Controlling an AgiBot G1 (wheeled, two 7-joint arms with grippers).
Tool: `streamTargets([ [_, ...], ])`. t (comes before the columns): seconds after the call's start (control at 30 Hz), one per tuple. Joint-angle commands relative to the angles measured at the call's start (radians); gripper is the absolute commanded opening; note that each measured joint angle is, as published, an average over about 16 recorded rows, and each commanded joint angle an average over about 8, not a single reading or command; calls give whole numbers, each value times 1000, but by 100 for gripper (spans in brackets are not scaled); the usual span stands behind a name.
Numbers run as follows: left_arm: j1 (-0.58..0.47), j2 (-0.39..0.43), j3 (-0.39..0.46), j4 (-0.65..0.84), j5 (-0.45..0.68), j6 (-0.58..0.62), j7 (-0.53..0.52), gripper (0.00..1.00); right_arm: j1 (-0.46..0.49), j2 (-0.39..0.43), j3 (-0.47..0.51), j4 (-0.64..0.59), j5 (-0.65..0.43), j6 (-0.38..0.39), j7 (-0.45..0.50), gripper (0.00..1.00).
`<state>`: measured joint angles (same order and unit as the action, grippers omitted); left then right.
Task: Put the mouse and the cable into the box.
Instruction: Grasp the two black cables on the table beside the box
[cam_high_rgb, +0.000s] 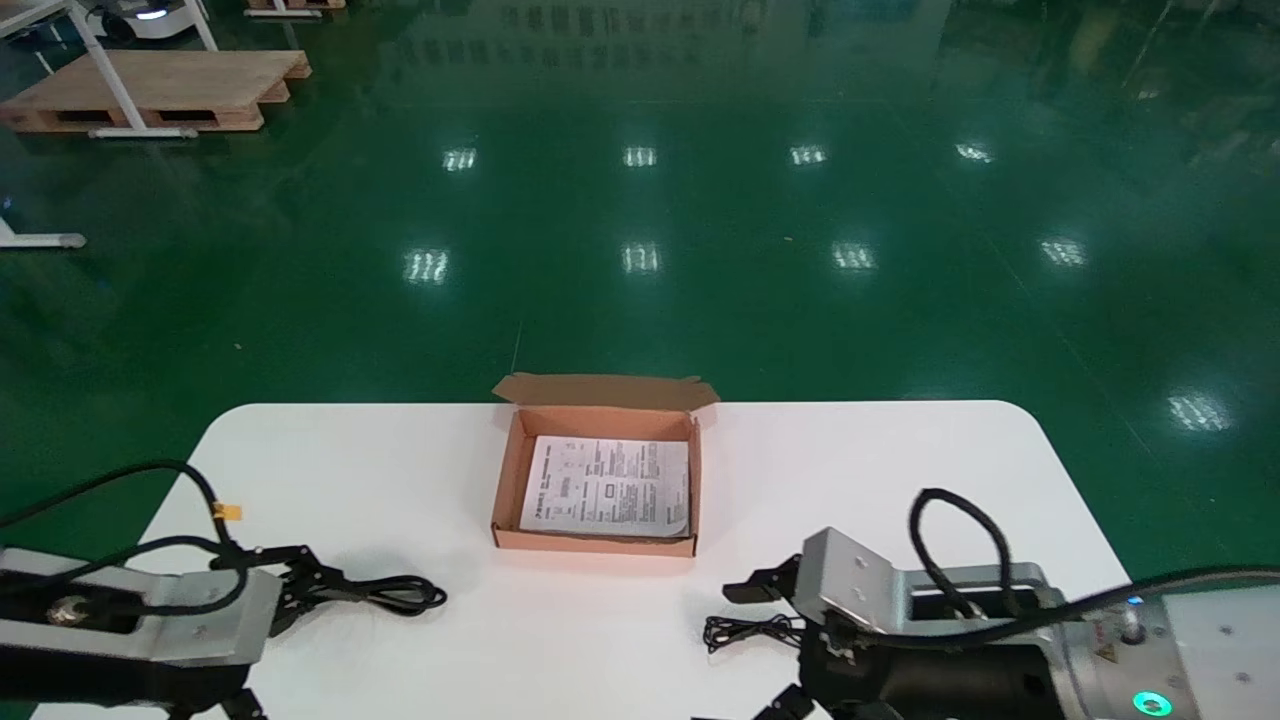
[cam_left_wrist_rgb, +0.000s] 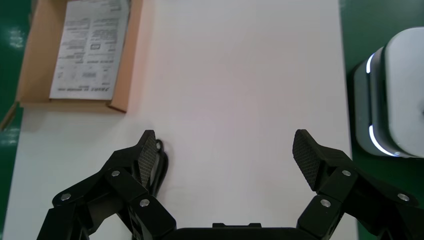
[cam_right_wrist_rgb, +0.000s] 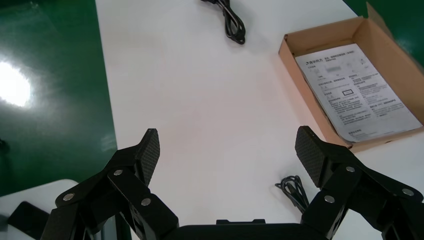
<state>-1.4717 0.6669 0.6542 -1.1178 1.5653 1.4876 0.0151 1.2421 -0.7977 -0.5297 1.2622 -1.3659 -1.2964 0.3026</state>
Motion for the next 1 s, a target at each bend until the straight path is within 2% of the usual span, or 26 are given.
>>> streamTargets([
  [0.03,5,-2,2,-6,7,-8,3,100,-5,2,-1,-4,-2,2,0,100],
  [0.23,-7,115,66,127,225,-194,152,100,7,-19,-9,36,-38,37,38,100],
  [0.37,-33,200,97,281,312,-281,230,100,16,-14,-9,56,-54,48,64,100],
  [0.63,-78,323,113,572,346,-376,338,100,12,3,-7,70,-54,45,79,100],
  [1.0,-101,425,122,786,363,-487,451,100,7,21,-1,75,-34,25,70,100],
])
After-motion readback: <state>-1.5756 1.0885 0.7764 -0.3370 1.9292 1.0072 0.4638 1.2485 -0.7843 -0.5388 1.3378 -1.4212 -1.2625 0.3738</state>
